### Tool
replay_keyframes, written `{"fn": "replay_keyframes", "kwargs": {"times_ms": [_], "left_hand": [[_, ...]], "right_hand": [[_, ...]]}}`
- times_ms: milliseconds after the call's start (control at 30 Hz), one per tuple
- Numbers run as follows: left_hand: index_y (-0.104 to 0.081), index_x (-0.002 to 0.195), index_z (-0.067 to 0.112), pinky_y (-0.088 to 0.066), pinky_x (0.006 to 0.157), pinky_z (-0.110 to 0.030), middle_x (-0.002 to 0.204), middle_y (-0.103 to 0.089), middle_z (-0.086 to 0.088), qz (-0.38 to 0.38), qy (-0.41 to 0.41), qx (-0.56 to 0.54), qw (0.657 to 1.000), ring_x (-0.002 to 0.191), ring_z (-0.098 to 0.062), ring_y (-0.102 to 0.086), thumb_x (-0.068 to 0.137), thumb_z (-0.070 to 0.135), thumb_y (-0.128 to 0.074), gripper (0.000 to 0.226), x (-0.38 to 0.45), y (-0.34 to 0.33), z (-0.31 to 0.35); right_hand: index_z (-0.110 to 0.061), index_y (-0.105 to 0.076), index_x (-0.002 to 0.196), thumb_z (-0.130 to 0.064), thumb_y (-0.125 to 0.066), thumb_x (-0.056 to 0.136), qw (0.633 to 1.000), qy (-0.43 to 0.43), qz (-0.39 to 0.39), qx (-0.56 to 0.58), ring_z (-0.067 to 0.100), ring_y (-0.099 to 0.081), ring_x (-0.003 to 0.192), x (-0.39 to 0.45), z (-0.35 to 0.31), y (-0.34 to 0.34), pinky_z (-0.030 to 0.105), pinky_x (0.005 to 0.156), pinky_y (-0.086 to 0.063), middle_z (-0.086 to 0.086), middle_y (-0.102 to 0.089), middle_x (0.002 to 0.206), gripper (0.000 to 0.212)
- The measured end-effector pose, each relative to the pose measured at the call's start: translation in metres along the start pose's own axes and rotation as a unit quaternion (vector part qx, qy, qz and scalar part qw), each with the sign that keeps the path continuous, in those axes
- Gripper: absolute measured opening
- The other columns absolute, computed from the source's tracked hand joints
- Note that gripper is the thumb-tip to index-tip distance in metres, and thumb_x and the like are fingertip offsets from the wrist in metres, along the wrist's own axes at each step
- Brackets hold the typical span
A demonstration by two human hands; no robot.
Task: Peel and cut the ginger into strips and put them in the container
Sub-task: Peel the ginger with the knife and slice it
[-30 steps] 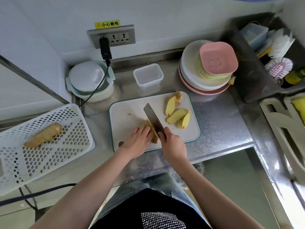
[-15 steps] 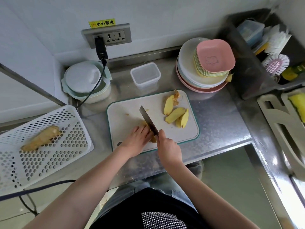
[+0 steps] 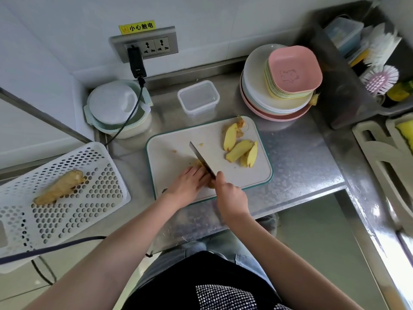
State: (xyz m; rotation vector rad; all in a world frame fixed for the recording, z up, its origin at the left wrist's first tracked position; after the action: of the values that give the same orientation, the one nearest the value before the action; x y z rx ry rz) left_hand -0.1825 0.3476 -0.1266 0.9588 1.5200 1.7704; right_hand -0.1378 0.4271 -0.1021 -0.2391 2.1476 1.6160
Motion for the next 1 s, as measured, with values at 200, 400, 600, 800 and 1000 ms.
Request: {"fn": "replay_keyframes", "kwargs": {"times_ms": [200,400,600,800,1000], "left_hand": [[-0.054,0.092,0.005,-0.038,0.07,-0.032,0.089,-0.054,-0.009,0.038,0.231,-0.179,0.956,0.081,-0.028,-0.054,0.075,0.022,-0.047,0.025,-0.004,0.036,-0.021],[-0.044,0.104,0.003,-0.024,0.082,-0.026,0.108,-0.046,-0.008,0.237,0.619,-0.329,0.672,0.103,-0.021,-0.04,0.086,0.047,-0.034,0.049,0.0,0.066,-0.069],[-0.046,0.116,0.004,-0.034,0.087,-0.04,0.122,-0.051,-0.015,0.127,0.634,-0.174,0.743,0.111,-0.033,-0.044,0.099,0.032,-0.033,0.036,0.042,0.052,-0.096],[-0.046,0.119,-0.001,-0.036,0.086,-0.041,0.123,-0.051,-0.022,0.083,0.614,-0.125,0.775,0.111,-0.035,-0.045,0.102,0.029,-0.028,0.039,0.053,0.042,-0.1],[-0.056,0.104,-0.005,-0.043,0.075,-0.042,0.102,-0.059,-0.027,0.104,0.619,-0.105,0.772,0.092,-0.039,-0.055,0.096,0.03,-0.03,0.044,0.055,0.042,-0.099]], "right_hand": [[-0.014,-0.033,0.108,-0.012,-0.043,0.1,0.999,0.004,0.032,0.009,0.033,-0.064,0.07,0.005,0.003,-0.001,0.033,0.053,-0.04,0.009,-0.064,0.08,0.013],[-0.012,-0.034,0.115,-0.005,-0.043,0.097,0.999,0.025,0.015,-0.027,0.028,-0.047,0.059,0.004,0.0,0.002,0.033,0.052,-0.037,0.003,-0.048,0.07,0.022],[-0.01,-0.031,0.125,0.006,-0.043,0.089,0.998,0.038,-0.003,-0.042,0.028,-0.045,0.062,0.004,0.0,0.006,0.035,0.056,-0.038,0.003,-0.042,0.067,0.041],[-0.011,-0.03,0.124,0.006,-0.043,0.09,0.999,0.034,-0.01,-0.032,0.029,-0.047,0.061,0.008,0.001,0.006,0.036,0.055,-0.04,0.0,-0.031,0.06,0.041],[-0.011,-0.032,0.12,0.009,-0.042,0.086,0.999,0.023,-0.021,-0.015,0.032,-0.055,0.068,0.011,0.002,0.009,0.039,0.061,-0.044,0.01,-0.056,0.08,0.042]]}}
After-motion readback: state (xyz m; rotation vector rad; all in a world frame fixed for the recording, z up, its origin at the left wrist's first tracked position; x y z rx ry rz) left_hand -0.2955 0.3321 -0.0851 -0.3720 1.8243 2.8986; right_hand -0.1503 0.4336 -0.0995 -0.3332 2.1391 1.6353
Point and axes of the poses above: each hand's wrist, its own x-axis towards the middle knuckle, its own y-axis out of the back of the hand, z = x × y, the point moved 8 cm from there along x, towards the middle knuckle
